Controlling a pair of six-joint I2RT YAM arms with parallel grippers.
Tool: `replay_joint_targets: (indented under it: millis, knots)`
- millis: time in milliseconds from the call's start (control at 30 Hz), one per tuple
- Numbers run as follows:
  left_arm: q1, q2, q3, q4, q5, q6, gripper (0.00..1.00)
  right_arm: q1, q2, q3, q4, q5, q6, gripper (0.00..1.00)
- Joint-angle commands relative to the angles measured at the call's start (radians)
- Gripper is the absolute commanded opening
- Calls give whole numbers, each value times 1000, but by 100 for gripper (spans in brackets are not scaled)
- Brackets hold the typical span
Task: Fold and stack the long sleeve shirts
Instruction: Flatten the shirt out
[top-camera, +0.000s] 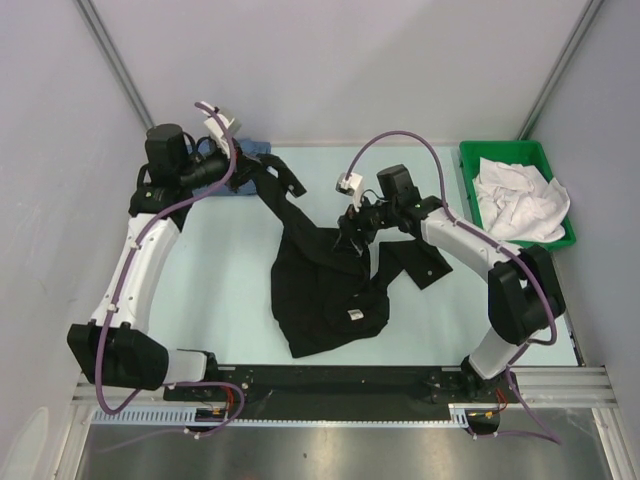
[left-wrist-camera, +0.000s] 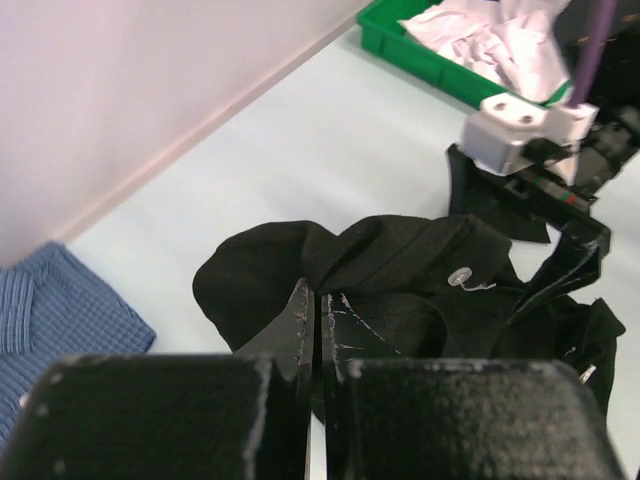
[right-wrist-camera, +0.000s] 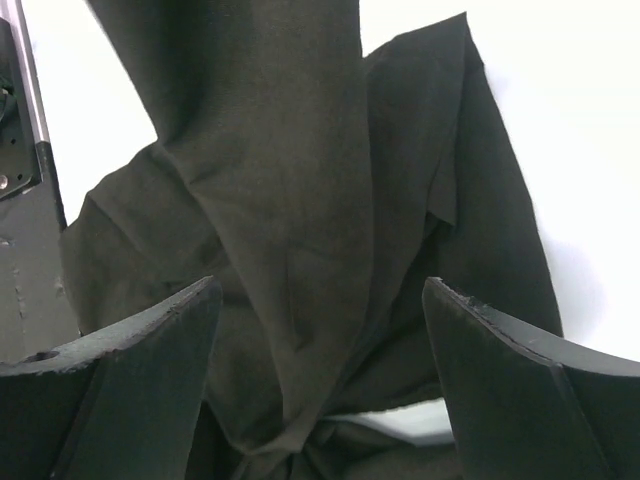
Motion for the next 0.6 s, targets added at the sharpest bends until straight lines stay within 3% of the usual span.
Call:
replay_joint_targets:
  millis: [0,267,333,367,433,533,567]
  knots:
    - [4,-18,-3,88,152,57,0,11,33,55,120,-47,13,89]
    - [25,5,22,130,207,57,0,26,93,49,156,-82,20,81]
    - [33,8,19,148,222,48,0,37,112,55,170,-86,30,74]
    - [35,12,20,148,224,47,0,43,120,65,179,-88,31,62]
    - [38,14,20,151,230,46,0,44,139,75,174,-94,28,49]
    - [48,15,20,162,226,38,0,44,139,83,148,-116,14,23]
    - [53,20,22,180,217,29,0,41,134,86,133,-123,-12,0]
